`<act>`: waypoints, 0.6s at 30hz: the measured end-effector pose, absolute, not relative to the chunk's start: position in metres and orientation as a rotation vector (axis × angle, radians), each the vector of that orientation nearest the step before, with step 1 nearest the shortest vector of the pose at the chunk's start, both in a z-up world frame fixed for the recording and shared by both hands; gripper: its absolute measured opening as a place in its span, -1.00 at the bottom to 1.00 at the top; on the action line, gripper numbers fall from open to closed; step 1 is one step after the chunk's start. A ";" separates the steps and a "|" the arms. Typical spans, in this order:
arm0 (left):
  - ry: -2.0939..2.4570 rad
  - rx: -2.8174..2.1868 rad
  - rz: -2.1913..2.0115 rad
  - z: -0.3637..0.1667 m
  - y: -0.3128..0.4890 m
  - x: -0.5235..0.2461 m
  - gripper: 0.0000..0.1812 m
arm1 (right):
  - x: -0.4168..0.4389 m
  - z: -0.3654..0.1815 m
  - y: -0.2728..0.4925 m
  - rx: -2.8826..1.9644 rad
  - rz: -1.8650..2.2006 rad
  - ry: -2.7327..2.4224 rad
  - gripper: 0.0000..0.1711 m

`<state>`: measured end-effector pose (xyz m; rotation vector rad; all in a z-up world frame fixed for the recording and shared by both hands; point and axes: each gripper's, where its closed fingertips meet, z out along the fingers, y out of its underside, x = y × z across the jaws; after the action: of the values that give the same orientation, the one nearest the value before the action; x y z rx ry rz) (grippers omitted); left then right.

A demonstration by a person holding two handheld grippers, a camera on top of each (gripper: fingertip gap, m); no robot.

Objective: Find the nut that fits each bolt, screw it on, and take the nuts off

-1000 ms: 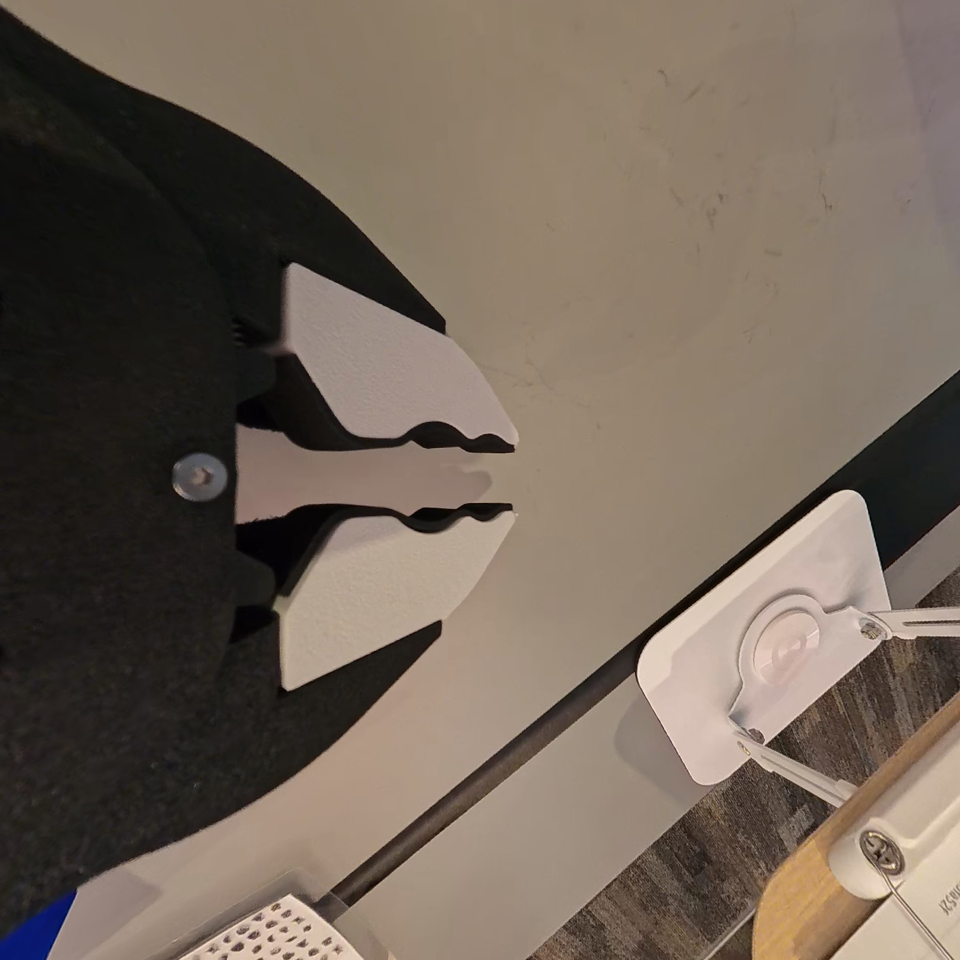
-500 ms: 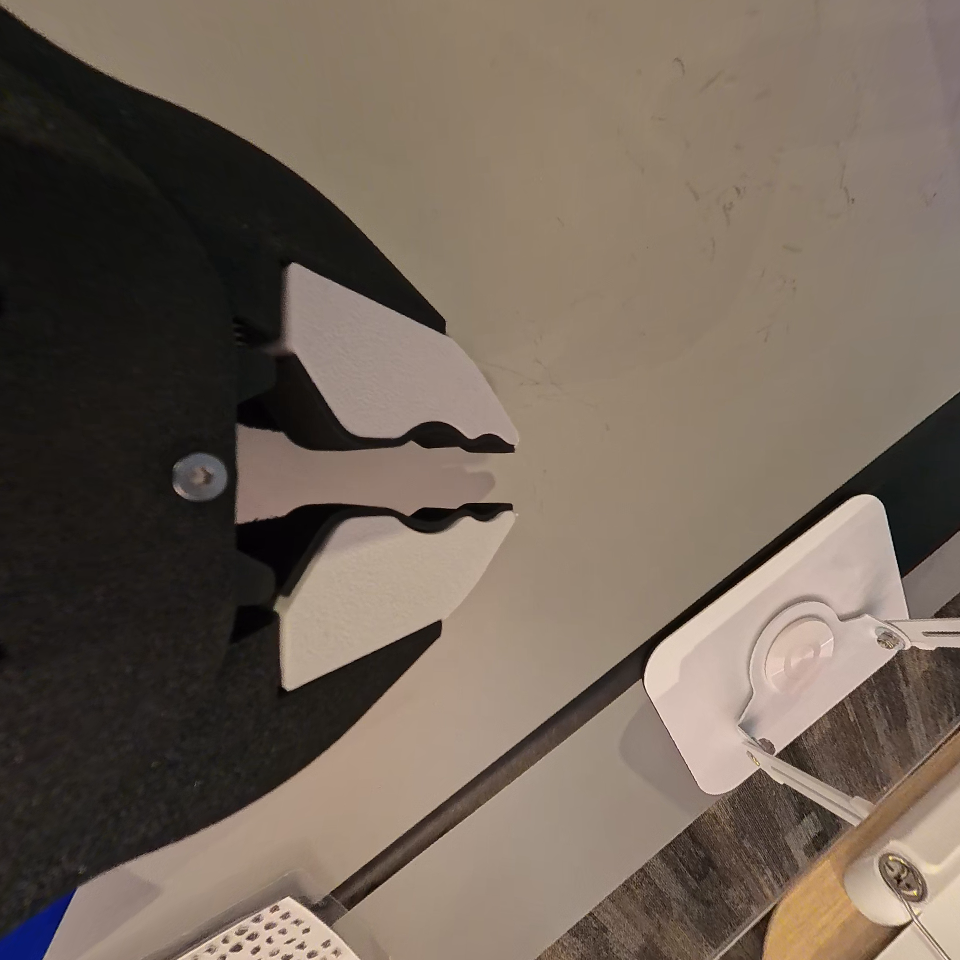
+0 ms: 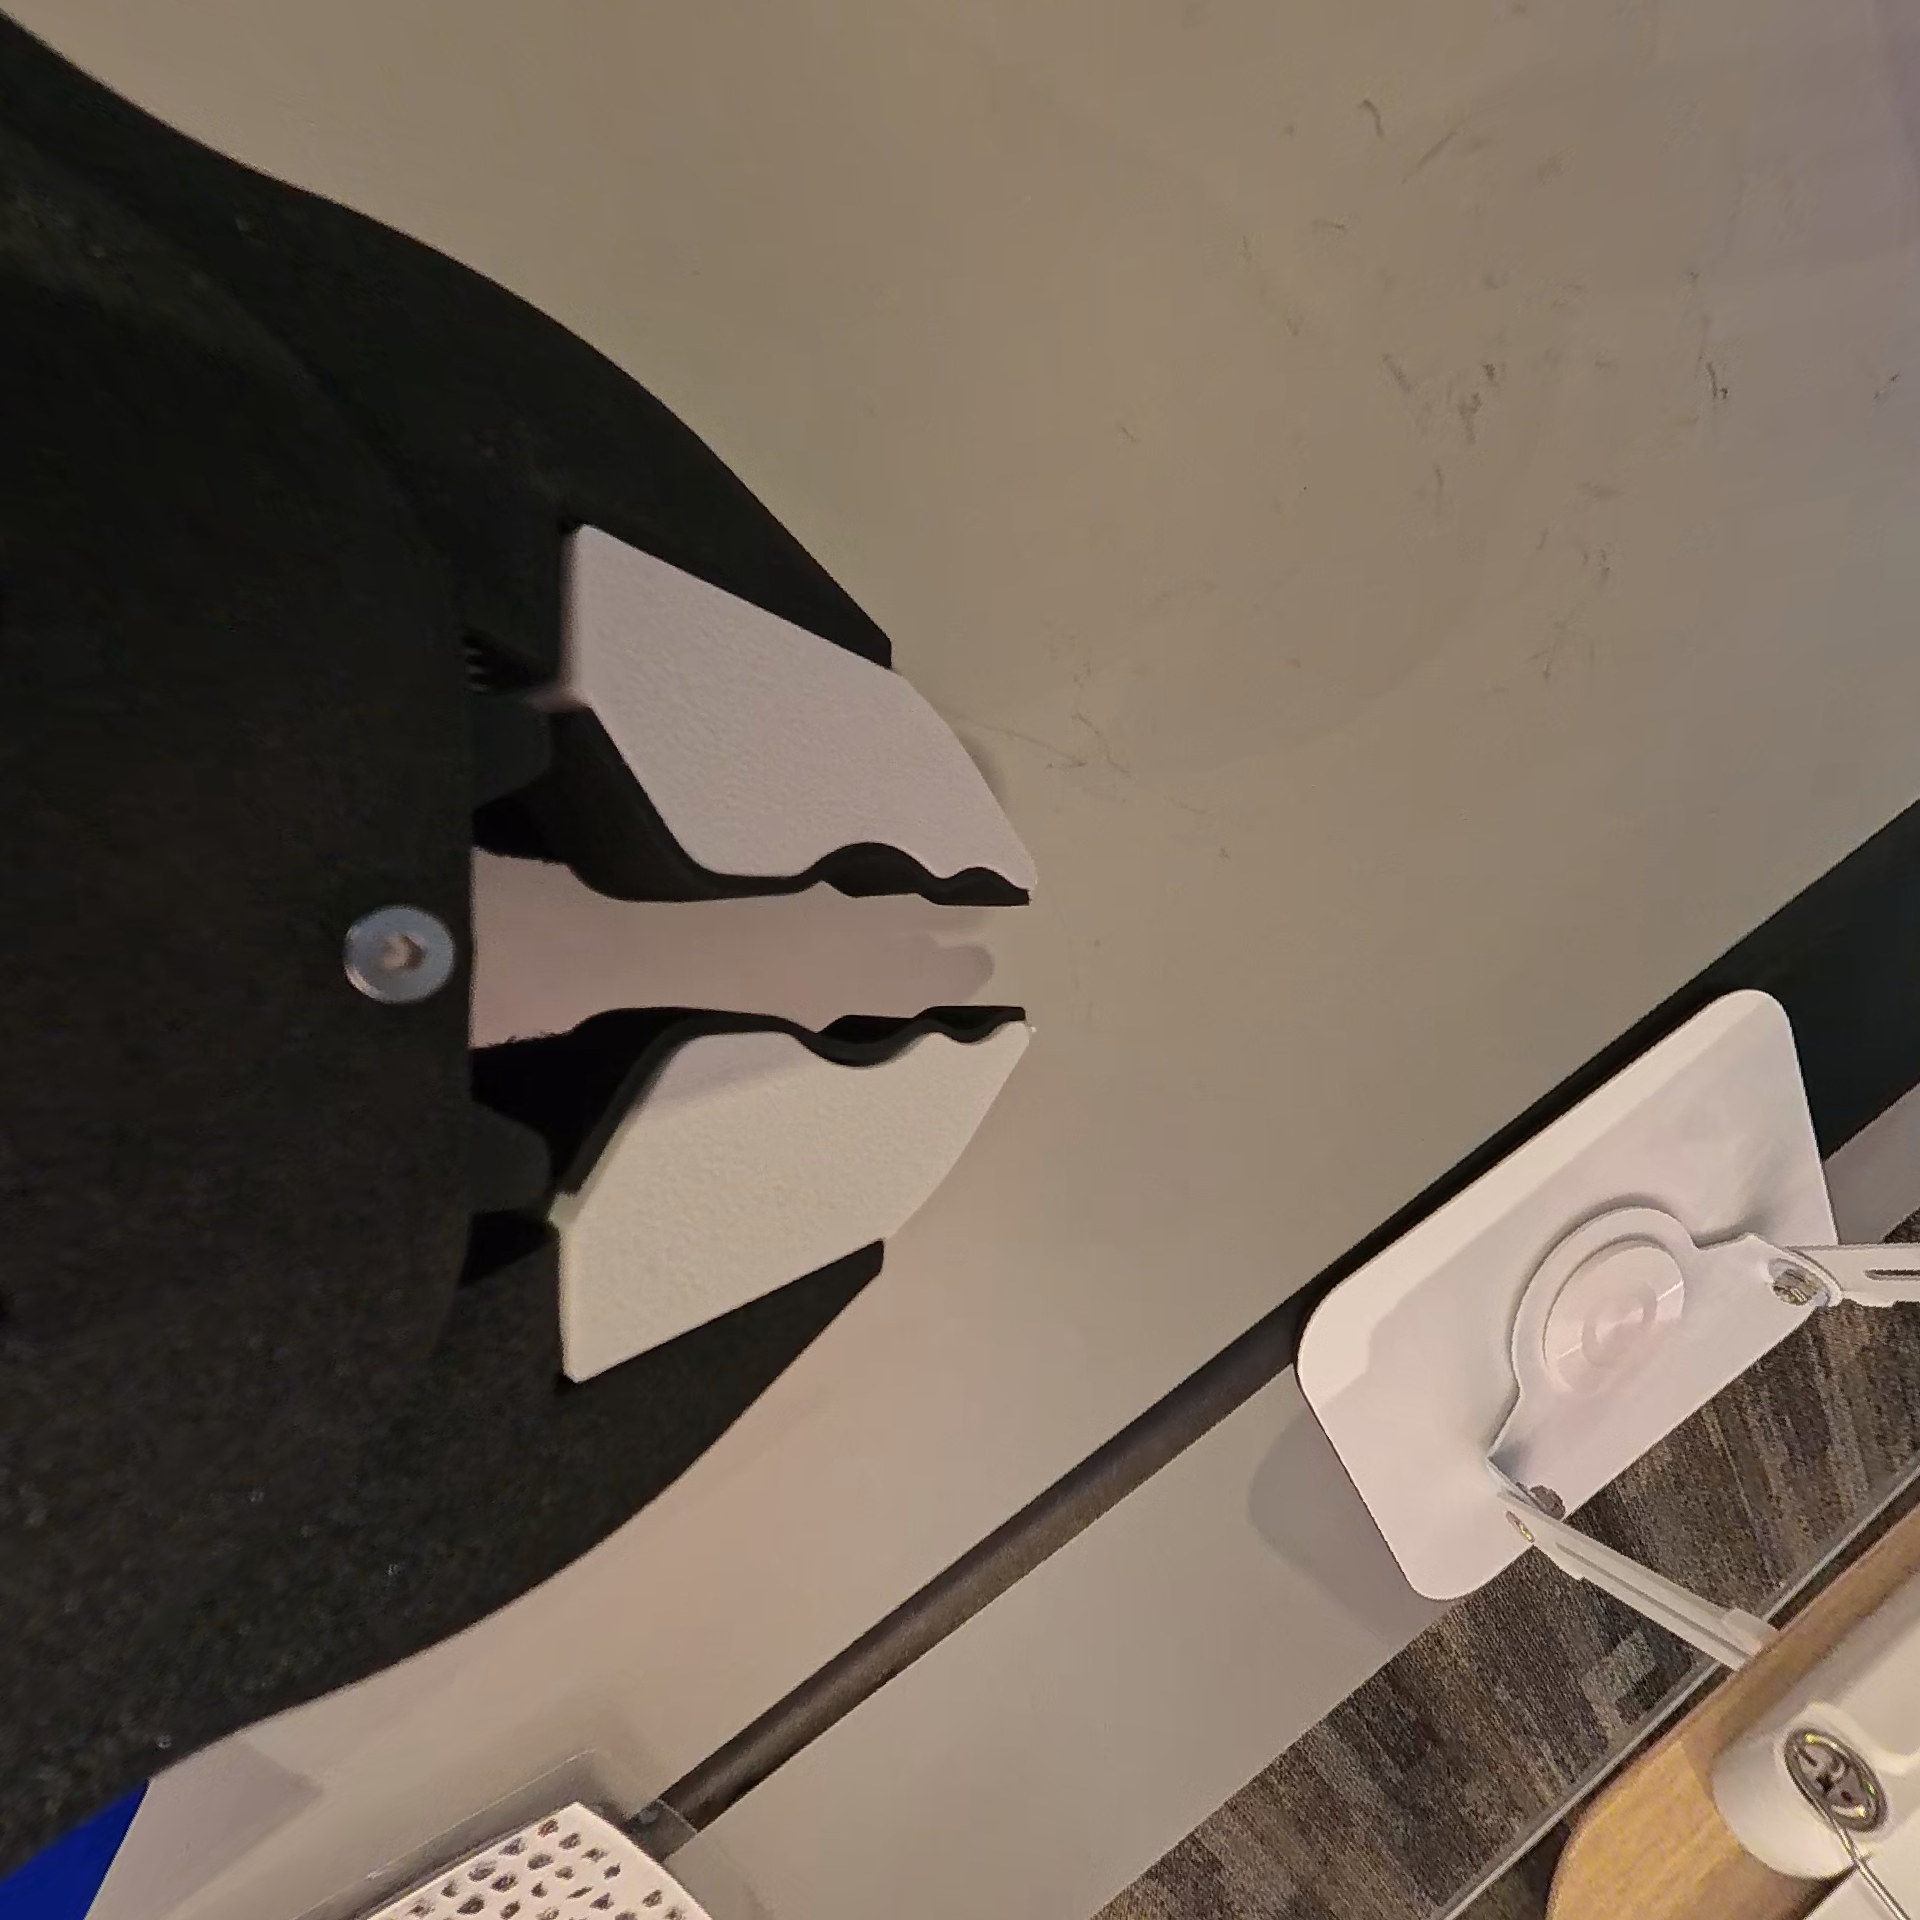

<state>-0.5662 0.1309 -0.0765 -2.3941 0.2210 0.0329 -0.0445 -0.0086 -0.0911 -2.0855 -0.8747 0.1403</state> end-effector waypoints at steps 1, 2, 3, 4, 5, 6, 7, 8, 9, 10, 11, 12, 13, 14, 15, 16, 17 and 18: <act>0.219 -2.369 0.047 -0.070 0.131 -0.567 -0.90 | -0.045 -0.091 -0.009 -2.086 0.140 -0.875 -0.79; 0.220 -2.344 0.056 -0.063 0.131 -0.567 -0.90 | -0.045 -0.091 -0.009 -2.086 0.140 -0.877 -0.79; 0.218 -2.322 0.063 -0.056 0.131 -0.566 -0.90 | -0.045 -0.092 -0.009 -2.086 0.139 -0.878 -0.79; 0.215 -2.298 0.068 -0.049 0.130 -0.566 -0.90 | -0.045 -0.092 -0.009 -2.086 0.136 -0.879 -0.79; 0.214 -2.272 0.072 -0.042 0.130 -0.565 -0.90 | -0.045 -0.092 -0.009 -2.087 0.134 -0.881 -0.79; 0.215 -2.244 0.076 -0.034 0.129 -0.563 -0.90 | -0.045 -0.092 -0.009 -2.087 0.132 -0.882 -0.79; 0.218 -2.216 0.080 -0.026 0.128 -0.560 -0.90 | -0.045 -0.092 -0.009 -2.086 0.130 -0.882 -0.79; 0.223 -2.182 0.084 -0.016 0.127 -0.557 -0.90 | -0.045 -0.092 -0.009 -2.086 0.131 -0.881 -0.79; 0.233 -2.140 0.091 -0.005 0.126 -0.552 -0.90 | -0.045 -0.091 -0.009 -2.085 0.134 -0.881 -0.79; 0.253 -2.097 0.097 0.006 0.125 -0.545 -0.90 | -0.045 -0.091 -0.009 -2.085 0.134 -0.881 -0.79; 0.281 -2.056 0.093 0.017 0.123 -0.535 -0.90 | -0.045 -0.091 -0.009 -2.085 0.132 -0.882 -0.79; 0.314 -2.014 0.071 0.028 0.120 -0.521 -0.90 | -0.045 -0.091 -0.009 -2.084 0.131 -0.883 -0.79; 0.351 -1.971 0.026 0.038 0.117 -0.503 -0.90 | -0.045 -0.091 -0.009 -2.083 0.131 -0.883 -0.79; 0.393 -1.926 -0.043 0.048 0.112 -0.482 -0.90 | -0.045 -0.090 -0.009 -2.080 0.131 -0.883 -0.79; 0.443 -1.881 -0.130 0.057 0.106 -0.457 -0.90 | -0.045 -0.089 -0.009 -2.078 0.133 -0.882 -0.79; 0.505 -1.833 -0.233 0.066 0.098 -0.428 -0.90 | -0.045 -0.088 -0.009 -2.075 0.134 -0.880 -0.79; 0.579 -1.779 -0.345 0.073 0.087 -0.398 -0.90 | -0.046 -0.087 -0.009 -2.072 0.136 -0.880 -0.79; 0.663 -1.720 -0.462 0.079 0.073 -0.366 -0.90 | -0.046 -0.086 -0.009 -2.068 0.136 -0.880 -0.79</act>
<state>-0.3661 0.0728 0.0788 -1.7199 0.6627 -0.4622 -0.0463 -0.0094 -0.0859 -2.0680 -0.8802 0.1364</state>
